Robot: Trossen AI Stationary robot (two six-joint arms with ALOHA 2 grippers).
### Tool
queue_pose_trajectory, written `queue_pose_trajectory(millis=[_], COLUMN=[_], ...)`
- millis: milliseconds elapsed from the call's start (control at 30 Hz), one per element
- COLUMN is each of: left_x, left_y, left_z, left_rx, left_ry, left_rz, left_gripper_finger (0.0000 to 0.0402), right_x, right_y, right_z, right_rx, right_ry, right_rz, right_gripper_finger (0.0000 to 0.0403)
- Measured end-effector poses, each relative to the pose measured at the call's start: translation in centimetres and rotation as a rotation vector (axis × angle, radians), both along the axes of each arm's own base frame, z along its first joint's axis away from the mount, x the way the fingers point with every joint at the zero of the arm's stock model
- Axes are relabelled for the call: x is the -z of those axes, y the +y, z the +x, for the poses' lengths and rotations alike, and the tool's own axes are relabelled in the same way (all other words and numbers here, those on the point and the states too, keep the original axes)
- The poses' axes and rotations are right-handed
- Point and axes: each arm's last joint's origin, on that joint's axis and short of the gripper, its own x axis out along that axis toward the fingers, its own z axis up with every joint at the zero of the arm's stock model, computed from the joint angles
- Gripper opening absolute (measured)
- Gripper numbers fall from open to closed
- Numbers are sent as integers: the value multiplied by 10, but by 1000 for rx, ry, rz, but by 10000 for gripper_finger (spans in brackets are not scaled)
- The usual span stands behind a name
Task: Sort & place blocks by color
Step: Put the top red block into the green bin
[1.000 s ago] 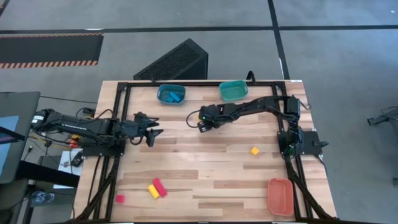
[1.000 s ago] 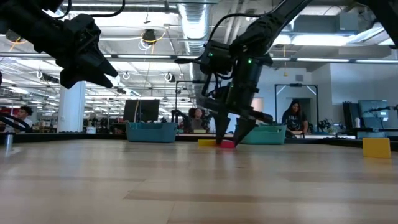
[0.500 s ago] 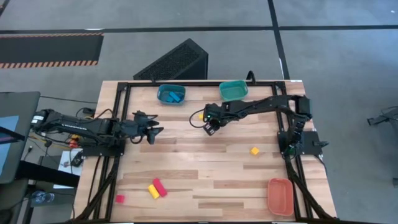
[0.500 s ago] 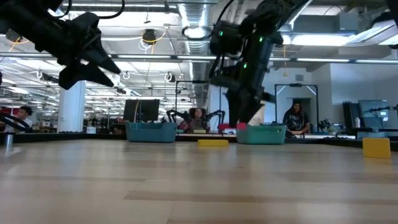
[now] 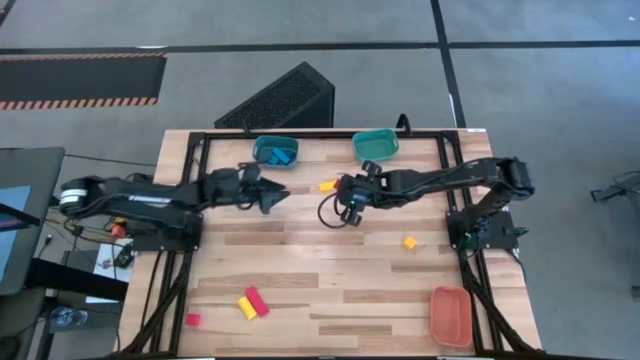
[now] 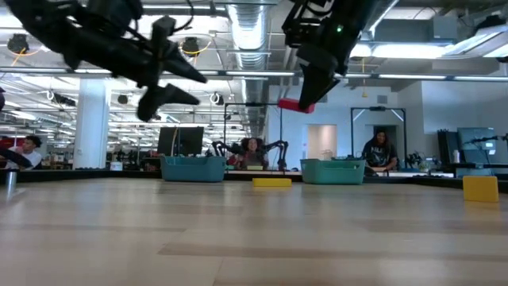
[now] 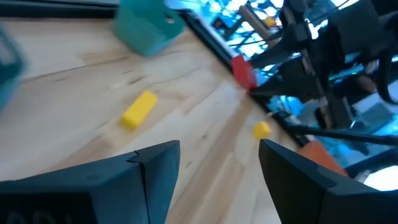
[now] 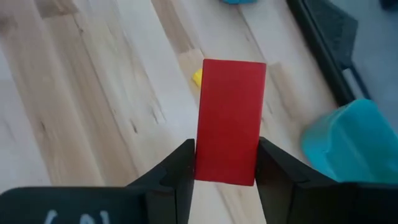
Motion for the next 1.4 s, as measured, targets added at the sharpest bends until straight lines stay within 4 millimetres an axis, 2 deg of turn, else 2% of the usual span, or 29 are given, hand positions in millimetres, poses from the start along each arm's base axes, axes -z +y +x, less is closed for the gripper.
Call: queue_pose_trajectory(millis=[267,533,767,1000,1267,1400], left_x=[-18,-39,-44,-44,-44,-44], left_y=[31,58,81,93,100,99], left_z=[47,88,111,141,157,157], left_rx=[21,170,177,263,288,294], left_ry=[-3,-46,-61,-71,-85,-85], left_rz=[-6,31,16,34,7,3], left_gripper_finger=[208,208,208,208,208,208], right_x=[-10,-31,-48,-53,-52,-54], right_y=[-1,-1,-14,-17,-18,-31], right_z=[-17,-38,-53,-60,-58,-58], right_rx=[34,-14,15,20,-9,14], right_ry=[64,84,73,84,95,92], right_rz=[-57,-95,-154,-154,-173,-184], right_gripper_finger=[143,144,144,140,144,138])
